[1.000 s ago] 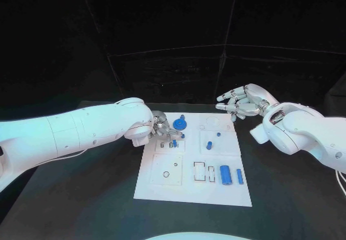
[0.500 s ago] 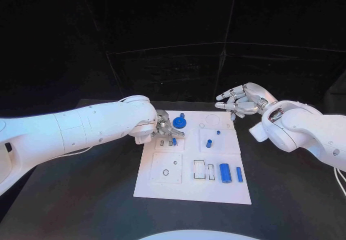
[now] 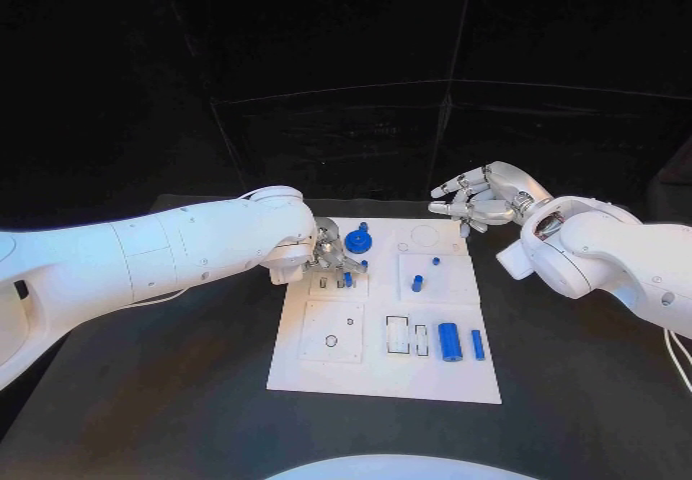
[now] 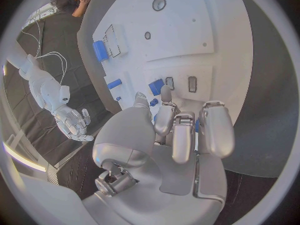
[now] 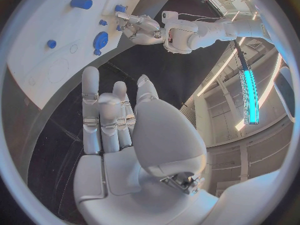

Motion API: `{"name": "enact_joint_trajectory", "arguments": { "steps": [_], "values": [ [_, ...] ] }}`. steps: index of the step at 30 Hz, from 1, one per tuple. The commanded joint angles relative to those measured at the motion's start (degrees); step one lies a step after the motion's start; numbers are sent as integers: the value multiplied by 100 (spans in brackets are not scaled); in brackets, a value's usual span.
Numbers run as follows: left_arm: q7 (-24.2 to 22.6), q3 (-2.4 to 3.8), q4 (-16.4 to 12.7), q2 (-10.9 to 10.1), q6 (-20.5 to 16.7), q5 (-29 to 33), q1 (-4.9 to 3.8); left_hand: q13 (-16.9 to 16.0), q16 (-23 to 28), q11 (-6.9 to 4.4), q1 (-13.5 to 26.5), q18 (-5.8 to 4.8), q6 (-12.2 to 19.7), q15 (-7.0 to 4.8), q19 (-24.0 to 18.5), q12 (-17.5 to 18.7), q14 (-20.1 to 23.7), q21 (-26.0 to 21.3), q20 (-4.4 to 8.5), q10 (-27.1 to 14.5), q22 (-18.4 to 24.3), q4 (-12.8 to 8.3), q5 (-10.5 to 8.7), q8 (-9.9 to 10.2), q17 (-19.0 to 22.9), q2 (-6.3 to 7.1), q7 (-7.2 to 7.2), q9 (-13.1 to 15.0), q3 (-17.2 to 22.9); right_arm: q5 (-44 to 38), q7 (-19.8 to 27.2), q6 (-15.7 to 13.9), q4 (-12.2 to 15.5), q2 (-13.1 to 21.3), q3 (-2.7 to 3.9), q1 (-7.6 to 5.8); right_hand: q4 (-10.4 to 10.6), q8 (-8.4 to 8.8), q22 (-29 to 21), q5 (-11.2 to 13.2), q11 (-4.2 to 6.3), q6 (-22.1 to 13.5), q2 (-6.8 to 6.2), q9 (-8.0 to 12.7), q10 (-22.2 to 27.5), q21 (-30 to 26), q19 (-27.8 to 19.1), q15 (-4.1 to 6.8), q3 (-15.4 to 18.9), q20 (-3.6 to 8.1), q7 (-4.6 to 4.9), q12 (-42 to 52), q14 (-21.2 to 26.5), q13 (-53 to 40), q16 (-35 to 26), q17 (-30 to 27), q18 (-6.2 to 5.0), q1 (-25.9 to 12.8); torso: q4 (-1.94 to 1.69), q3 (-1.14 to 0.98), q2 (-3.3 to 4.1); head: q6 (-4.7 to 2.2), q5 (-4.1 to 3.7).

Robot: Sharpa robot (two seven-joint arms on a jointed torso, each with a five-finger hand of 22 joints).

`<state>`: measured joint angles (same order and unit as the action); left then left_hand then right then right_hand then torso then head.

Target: Assemble the parts on the task board

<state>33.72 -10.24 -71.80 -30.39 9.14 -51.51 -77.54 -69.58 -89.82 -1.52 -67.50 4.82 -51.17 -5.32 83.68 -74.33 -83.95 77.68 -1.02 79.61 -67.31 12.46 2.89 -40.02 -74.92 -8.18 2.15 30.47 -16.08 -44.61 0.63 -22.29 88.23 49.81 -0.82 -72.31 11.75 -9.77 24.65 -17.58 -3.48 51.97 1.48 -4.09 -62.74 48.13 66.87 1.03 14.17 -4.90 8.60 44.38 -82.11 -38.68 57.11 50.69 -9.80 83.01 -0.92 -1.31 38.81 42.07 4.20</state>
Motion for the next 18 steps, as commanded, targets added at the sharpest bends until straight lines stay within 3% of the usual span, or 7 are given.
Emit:
{"name": "enact_joint_trajectory", "arguments": {
  "steps": [1,11,18],
  "values": [
    [60,3,21,20,192,-86,-12,-7,-18,-46,-135,-74,58,-25,5,-22,-605,8,44,8,1,-83,-9,-37,-1508,-21,3,24,48,-24,-19,58,1,-7,4,-13,0,-38,-6,-19,8,-27,26,3,41,-19,30,13,30,8,-10,31,-30,8,-19,-1,-77,19,-3,-1,5,11,-9],
    [73,3,81,99,265,-137,-14,-16,-18,-41,-289,-77,120,-20,7,-31,-605,16,41,8,-22,-227,-6,-91,-1508,-71,10,96,213,-69,-75,92,-7,-1,4,-13,-2,-43,-14,-92,10,-30,32,3,41,-30,45,14,47,9,-11,42,-56,20,61,110,-77,38,6,-3,6,30,-9],
    [74,4,86,120,267,-142,-15,-22,-18,-41,-337,-80,144,-20,11,-37,-605,24,40,9,-40,-279,-6,-104,-1508,-88,9,119,294,-88,-100,107,-15,-14,4,-13,1,-50,-22,-197,11,-33,39,3,45,-44,61,15,67,11,-12,51,-61,35,61,131,-76,55,-5,-4,1,99,-10]
  ]
}}
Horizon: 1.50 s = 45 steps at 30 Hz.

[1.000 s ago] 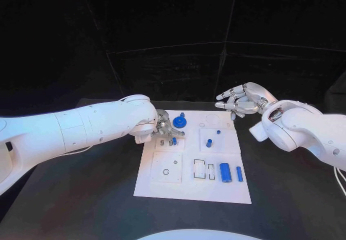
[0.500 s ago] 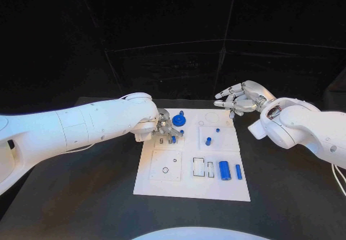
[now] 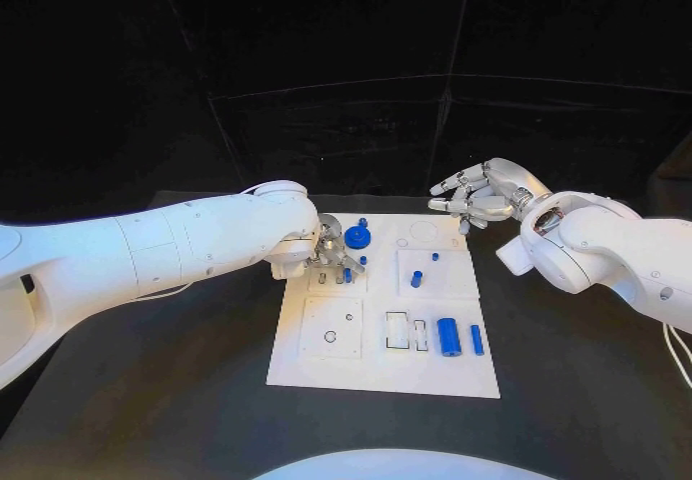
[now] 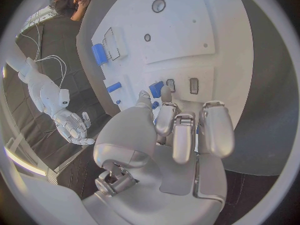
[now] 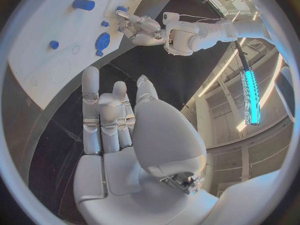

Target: Assemble the parts on the task board

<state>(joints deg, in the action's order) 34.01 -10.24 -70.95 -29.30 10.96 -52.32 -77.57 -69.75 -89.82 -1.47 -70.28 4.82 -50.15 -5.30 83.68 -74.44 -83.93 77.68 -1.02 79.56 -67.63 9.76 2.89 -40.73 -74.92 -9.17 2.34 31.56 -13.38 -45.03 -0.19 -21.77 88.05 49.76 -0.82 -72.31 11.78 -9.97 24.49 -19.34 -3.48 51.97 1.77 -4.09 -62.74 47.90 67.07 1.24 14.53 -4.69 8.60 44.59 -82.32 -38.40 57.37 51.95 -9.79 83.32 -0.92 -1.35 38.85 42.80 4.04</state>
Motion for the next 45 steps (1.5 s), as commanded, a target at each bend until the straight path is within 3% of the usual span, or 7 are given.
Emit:
{"name": "enact_joint_trajectory", "arguments": {
  "steps": [1,10,15,19,20,22,45],
  "values": [
    [45,3,-1,12,85,-60,-11,-5,-18,-46,-61,-80,42,-22,11,-26,-607,24,41,14,-9,-13,-6,-34,-1508,11,-10,11,28,-47,-21,58,2,-14,4,-13,-2,-30,-6,-26,11,-33,10,3,46,-21,41,-6,33,-10,-12,30,-41,7,38,9,-77,26,-5,-2,0,32,9],
    [28,4,-67,-5,-16,-56,-12,4,-18,-96,-562,-74,149,-59,4,-13,-607,16,62,-6,-4,-365,5,10,-1508,-155,-67,21,498,-51,-34,82,-29,-43,4,-13,-2,-31,-8,-52,12,-35,9,4,47,-25,45,-5,40,-9,-12,33,-43,11,41,18,-77,32,-3,2,-1,41,2],
    [-24,4,-117,-38,-115,-32,-12,42,-18,-107,-1190,-70,300,-87,-5,61,-607,2,104,-87,11,-885,356,153,-1508,-264,-54,-38,1253,-52,-43,99,-51,-55,4,-13,-1,-31,-9,-62,12,-36,9,4,48,-26,47,-5,42,-9,-12,34,-44,13,43,23,-77,33,-4,4,-2,46,-2],
    [-63,5,-157,-69,-197,25,-12,83,-18,-14,-625,-71,262,-5,-13,104,-607,-10,24,-81,7,-1100,375,202,-1508,258,44,-41,2710,-52,-56,110,-64,-64,3,-13,-1,-31,-9,-62,12,-36,9,4,48,-26,47,-5,42,-9,-12,34,-44,13,43,23,-77,33,-7,2,-1,55,-6],
    [-72,6,-173,-82,-221,36,-11,87,-18,-22,35,-77,238,-9,-16,89,-607,-17,48,-59,1,-1167,346,116,-1508,760,30,46,4070,-52,-60,112,-67,-65,3,-13,-1,-32,-9,-66,12,-36,9,4,48,-26,47,-5,43,-9,-11,34,-44,13,43,24,-77,33,-15,3,0,54,-10],
    [-85,6,-205,-110,-261,48,-11,99,-18,-20,510,-59,259,12,-15,79,-607,-22,28,-31,-6,-1229,314,-38,-1508,1103,23,186,5078,-54,-67,116,-72,-68,3,-13,0,-32,-10,-74,11,-37,9,4,49,-28,48,-5,46,-9,-11,35,-44,15,44,27,-77,34,-20,4,2,50,-9],
    [-114,-2,-710,-627,-1160,210,-10,154,-18,-39,773,-59,278,-10,-28,109,-607,-52,20,-36,30,-1246,292,-165,-1508,1231,11,299,5497,-68,-57,108,-123,-87,2,-13,3,-33,-11,-85,11,-38,8,4,49,-30,50,-5,52,-9,-11,38,-47,17,52,40,-76,32,-44,-6,-3,56,86]
  ]
}}
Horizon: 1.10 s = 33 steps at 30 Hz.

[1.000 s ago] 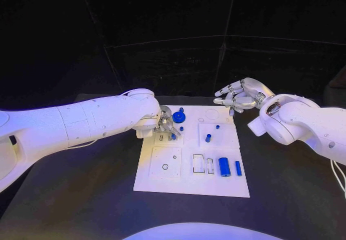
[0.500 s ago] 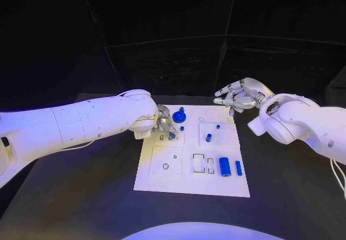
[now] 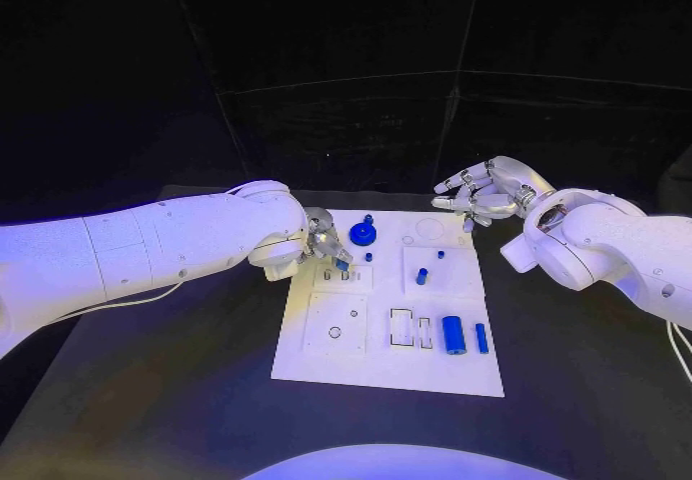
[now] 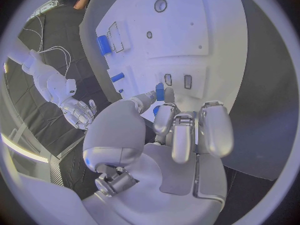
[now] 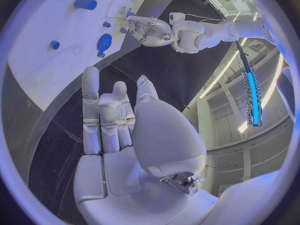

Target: Assemble the parts on the task board

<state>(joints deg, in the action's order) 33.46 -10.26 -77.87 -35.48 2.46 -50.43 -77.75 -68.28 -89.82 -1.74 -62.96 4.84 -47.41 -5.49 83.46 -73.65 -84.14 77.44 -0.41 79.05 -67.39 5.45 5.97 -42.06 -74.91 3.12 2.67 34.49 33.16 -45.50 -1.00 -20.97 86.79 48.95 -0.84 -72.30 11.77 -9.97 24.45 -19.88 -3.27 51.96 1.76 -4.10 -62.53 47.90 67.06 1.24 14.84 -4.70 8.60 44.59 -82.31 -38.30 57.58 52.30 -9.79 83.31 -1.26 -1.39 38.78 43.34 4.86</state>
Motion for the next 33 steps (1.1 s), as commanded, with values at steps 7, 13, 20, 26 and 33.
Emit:
{"name": "enact_joint_trajectory", "arguments": {
  "steps": [7,13,20,26,33],
  "values": [
    [-60,-6,2,0,-470,-48,82,15,-18,-13,67,-59,3,8,-8,34,-586,-32,-40,15,11,-805,-23,-44,-1509,12,-24,15,856,-21,38,37,-5,-10,4,-12,7,-34,-8,-29,-11,-38,7,5,28,-31,52,-5,26,-8,-10,40,-48,8,31,6,-76,28,3,-3,10,11,32],
    [-55,-9,16,27,-477,-102,150,37,-18,-15,101,-55,4,6,-13,48,-586,-44,-39,7,29,-788,-48,-63,-1509,17,-28,29,871,-21,48,56,-18,-22,3,-12,10,-34,-8,-24,-11,-38,6,5,28,-32,53,-5,31,-8,-10,42,-49,8,36,14,-76,24,11,2,10,18,45],
    [-29,-10,46,51,-390,-189,190,47,-18,-22,138,-55,-6,2,-13,53,-586,-46,-36,6,27,-774,-97,-98,-1509,27,-39,50,883,-21,48,65,-29,-25,3,-12,12,-35,-9,-20,-11,-38,5,5,28,-33,53,-6,34,-9,-10,43,-49,9,33,12,-76,21,6,-2,10,18,48],
    [-12,-11,54,68,-290,-296,215,51,-18,-25,141,-55,-10,1,-14,55,-586,-48,-36,5,30,-775,-103,-106,-1509,30,-42,54,884,-21,52,66,-36,-21,3,-12,18,-36,-10,-11,-12,-39,4,5,27,-35,55,-6,41,-9,-9,45,-47,10,23,2,-76,14,7,3,13,19,44],
    [12,-12,69,87,-165,-396,236,48,-18,-30,146,-57,-17,-3,-11,52,-586,-43,-34,8,19,-783,-114,-123,-1509,46,-49,64,885,-21,56,73,-46,-28,3,-12,18,-36,-10,-11,-12,-39,4,5,27,-35,55,-6,41,-9,-9,45,-47,10,23,2,-76,14,9,-1,15,18,41]
  ]
}}
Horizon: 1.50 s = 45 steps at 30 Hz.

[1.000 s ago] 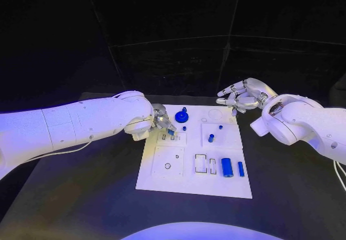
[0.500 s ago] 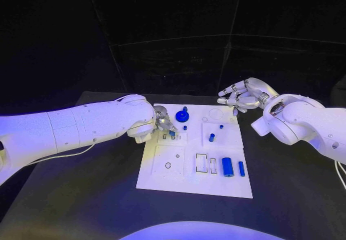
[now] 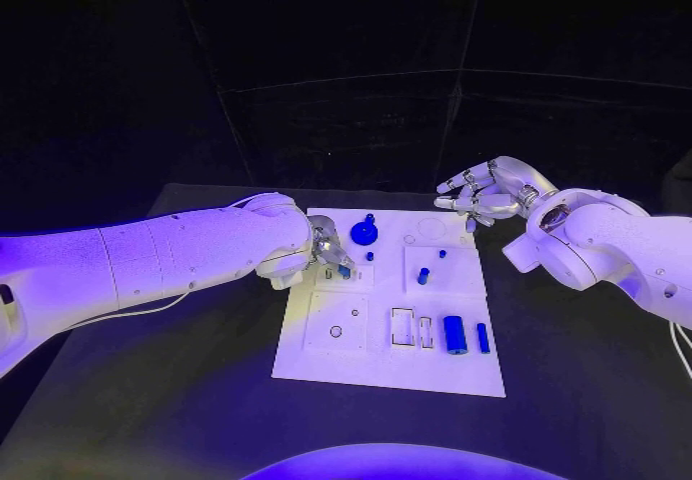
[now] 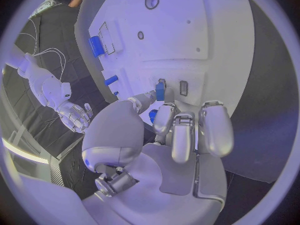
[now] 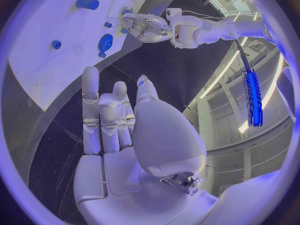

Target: Assemble the parts on the task board

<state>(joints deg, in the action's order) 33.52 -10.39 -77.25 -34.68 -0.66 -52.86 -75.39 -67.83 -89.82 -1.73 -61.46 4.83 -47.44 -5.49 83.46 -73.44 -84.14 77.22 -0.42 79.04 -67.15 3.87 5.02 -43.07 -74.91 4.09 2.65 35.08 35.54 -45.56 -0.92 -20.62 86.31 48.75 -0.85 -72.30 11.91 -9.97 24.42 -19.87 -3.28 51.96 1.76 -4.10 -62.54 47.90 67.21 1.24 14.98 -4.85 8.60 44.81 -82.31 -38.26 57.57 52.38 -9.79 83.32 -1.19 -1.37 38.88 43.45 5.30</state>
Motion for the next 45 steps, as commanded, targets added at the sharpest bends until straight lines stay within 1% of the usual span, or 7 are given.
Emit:
{"name": "enact_joint_trajectory", "arguments": {
  "steps": [1,20,23,31,33,37,45],
  "values": [
    [8,2,9,8,156,-158,1,4,-18,-32,-2,-57,-15,-3,-11,31,-586,-20,-33,9,-5,-627,-21,-25,-1509,-47,-49,7,647,-14,49,39,1,-10,3,-13,3,-36,-6,-12,-12,-39,4,5,28,-35,40,-6,27,6,-9,24,-47,6,23,-5,-76,14,1,-4,4,9,-4],
    [29,2,38,9,371,-181,7,1,-18,-41,-1,-60,-22,-8,-4,26,-586,-9,-29,16,-26,-649,-31,-49,-1509,-16,-61,21,639,-14,55,67,-43,-37,3,-12,13,-39,-8,2,-13,-36,5,4,30,-39,42,-7,38,6,-9,28,-47,9,28,6,-75,3,-3,-4,1,45,-6],
    [31,2,30,5,403,-182,8,-2,-18,-43,-1,-60,-26,-9,-5,23,-586,-11,-28,19,-23,-655,-33,-56,-1509,-8,-64,25,635,-14,55,75,-48,-39,3,-12,13,-39,-8,2,-13,-36,5,4,30,-39,42,-7,38,6,-9,28,-47,9,28,6,-75,3,2,-3,1,59,-7],
    [30,2,17,1,428,-182,8,-3,-18,-46,11,-61,-42,-12,-3,20,-586,-7,-26,22,-32,-657,-38,-74,-1509,7,-69,33,620,-14,50,95,-98,-51,3,-12,15,-41,-8,3,-12,-35,6,4,30,-39,43,-7,40,6,-10,29,-47,9,27,6,-75,1,0,-2,-1,57,-9],
    [27,2,13,3,428,-182,8,-8,-18,-49,18,-63,-50,-14,0,15,-586,-2,-24,27,-41,-656,-40,-83,-1509,13,-73,37,612,-14,50,97,-118,-53,3,-12,15,-41,-9,6,-12,-35,6,4,30,-40,43,-7,42,6,-10,29,-46,10,22,2,-75,1,-5,1,2,54,-10],
    [24,2,12,6,425,-181,8,-14,-18,-53,28,-63,-62,-17,0,9,-586,-3,-22,32,-41,-653,-42,-96,-1509,20,-78,42,599,-14,51,102,-137,-62,3,-12,15,-41,-9,6,-12,-35,6,4,30,-40,43,-7,42,6,-10,29,-46,10,22,2,-75,1,3,-6,1,55,3],
    [23,2,31,15,410,-181,8,-19,-18,-74,147,-64,-110,-35,4,-5,-586,-3,-6,48,-48,-582,-57,-145,-1509,59,-106,59,424,-14,52,105,-152,-76,3,-12,17,-43,-10,14,-12,-34,5,3,31,-42,43,-7,45,6,-10,30,-43,11,15,-5,-75,1,-1,-4,6,61,-7]
  ]
}}
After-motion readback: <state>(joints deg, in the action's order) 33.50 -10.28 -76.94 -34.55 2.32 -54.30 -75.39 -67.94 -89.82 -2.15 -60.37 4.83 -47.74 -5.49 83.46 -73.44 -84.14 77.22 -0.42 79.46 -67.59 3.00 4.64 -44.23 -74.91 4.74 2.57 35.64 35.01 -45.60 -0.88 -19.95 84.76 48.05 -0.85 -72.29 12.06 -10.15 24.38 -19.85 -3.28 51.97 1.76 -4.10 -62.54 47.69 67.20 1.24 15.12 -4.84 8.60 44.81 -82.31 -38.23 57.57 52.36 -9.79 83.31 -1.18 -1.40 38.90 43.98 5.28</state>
